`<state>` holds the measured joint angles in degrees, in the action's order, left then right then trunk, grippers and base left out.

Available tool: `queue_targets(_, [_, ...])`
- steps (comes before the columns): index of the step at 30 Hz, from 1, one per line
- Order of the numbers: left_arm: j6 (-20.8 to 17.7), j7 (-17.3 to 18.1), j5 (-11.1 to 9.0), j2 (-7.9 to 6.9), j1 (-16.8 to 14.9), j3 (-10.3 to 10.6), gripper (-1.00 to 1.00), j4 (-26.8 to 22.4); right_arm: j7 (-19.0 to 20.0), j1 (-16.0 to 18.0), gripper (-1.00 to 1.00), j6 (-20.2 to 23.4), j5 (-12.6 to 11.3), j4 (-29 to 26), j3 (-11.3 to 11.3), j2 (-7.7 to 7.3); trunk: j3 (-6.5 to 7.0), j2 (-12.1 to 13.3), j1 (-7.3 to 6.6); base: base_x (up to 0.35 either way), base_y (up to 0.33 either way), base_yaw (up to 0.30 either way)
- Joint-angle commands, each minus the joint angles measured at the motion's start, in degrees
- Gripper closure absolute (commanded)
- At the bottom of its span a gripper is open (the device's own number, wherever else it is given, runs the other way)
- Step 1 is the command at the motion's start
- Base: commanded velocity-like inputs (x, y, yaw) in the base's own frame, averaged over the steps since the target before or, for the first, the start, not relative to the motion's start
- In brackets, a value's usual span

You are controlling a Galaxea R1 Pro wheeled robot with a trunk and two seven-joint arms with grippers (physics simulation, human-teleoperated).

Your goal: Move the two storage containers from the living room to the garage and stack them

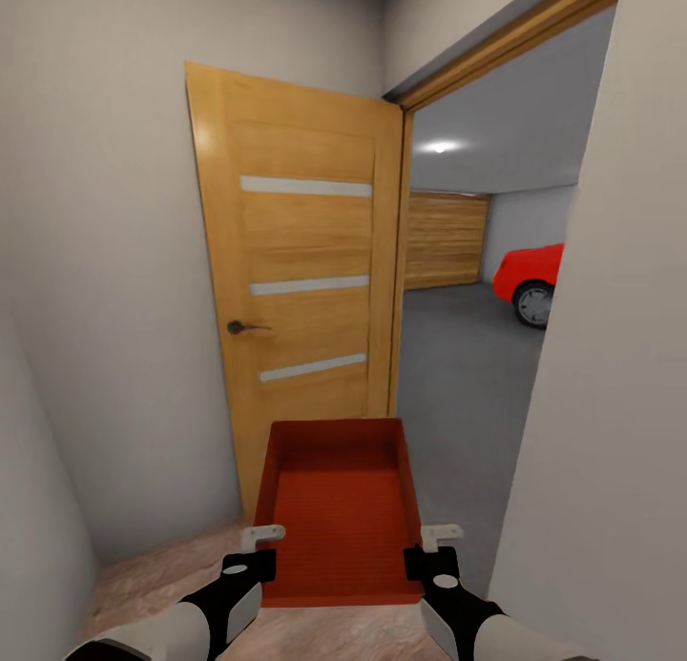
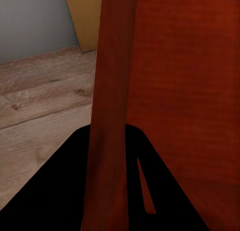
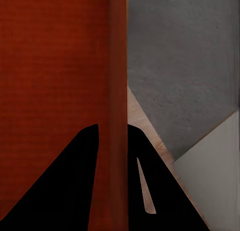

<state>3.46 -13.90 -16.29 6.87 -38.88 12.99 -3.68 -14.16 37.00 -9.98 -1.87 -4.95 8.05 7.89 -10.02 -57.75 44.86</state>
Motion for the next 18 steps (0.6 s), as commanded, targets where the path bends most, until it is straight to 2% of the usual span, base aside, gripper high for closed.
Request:
queue_targets(1, [1.3, -0.1, 0.2, -1.42, -0.1, -2.4, 1.00, -0.3, 0.3, 0.0, 1.00, 0.1, -0.6, 0.2, -2.7, 0.02, -0.08, -0.1, 0.03, 0.250, 0.226, -0.283])
queue_targets(18, [1.3, -0.1, 0.1, -1.39, -0.1, -2.4, 1.00, -0.3, 0.3, 0.1, 1.00, 0.1, -0.6, 0.2, -2.7, 0.02, -0.08, -0.1, 0.03, 0.250, 0.229, -0.284])
